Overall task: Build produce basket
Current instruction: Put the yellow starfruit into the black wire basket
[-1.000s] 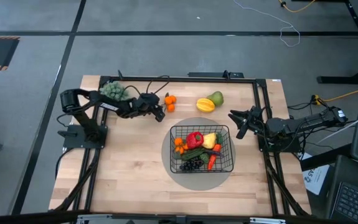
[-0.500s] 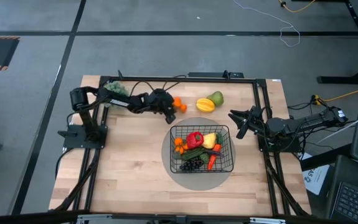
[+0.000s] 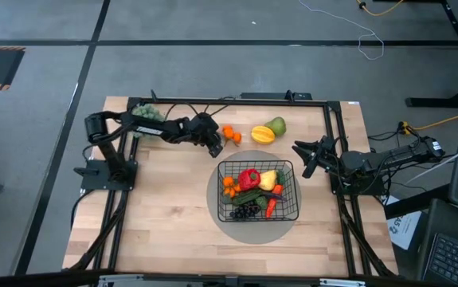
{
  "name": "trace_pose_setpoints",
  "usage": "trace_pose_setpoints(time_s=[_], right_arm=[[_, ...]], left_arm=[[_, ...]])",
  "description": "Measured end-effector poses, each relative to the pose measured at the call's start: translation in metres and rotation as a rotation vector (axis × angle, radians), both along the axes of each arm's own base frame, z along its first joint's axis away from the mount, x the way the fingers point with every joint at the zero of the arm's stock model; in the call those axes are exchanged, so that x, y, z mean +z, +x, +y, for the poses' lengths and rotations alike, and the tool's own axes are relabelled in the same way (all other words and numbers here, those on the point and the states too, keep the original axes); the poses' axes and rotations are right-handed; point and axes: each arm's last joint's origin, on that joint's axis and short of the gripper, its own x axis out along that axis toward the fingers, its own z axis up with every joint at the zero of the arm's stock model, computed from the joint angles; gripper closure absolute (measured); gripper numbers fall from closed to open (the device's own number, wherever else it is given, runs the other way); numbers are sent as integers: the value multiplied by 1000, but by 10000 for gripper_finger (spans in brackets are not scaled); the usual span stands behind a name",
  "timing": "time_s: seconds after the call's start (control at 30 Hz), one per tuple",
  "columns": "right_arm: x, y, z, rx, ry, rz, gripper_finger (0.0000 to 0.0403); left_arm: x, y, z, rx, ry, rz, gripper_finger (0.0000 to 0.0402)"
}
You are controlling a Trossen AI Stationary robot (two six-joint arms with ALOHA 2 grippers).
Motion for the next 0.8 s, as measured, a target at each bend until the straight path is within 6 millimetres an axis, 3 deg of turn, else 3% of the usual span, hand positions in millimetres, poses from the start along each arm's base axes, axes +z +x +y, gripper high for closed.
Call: trace_pose_setpoints(time_s=[0.2, 0.5, 0.63, 0.8], right_arm=[[0, 0, 0, 0, 0, -1, 272], [1, 0, 0, 0, 2, -6, 272], [1, 0, 0, 0, 5, -8, 272], [2, 0, 0, -1, 19, -24, 272]], left_arm=[[42, -12, -18, -94, -34, -75, 244], [102, -61, -47, -133, -23, -86, 245], [117, -73, -57, -147, -25, -123, 245], [115, -85, -75, -189, -61, -31, 245]])
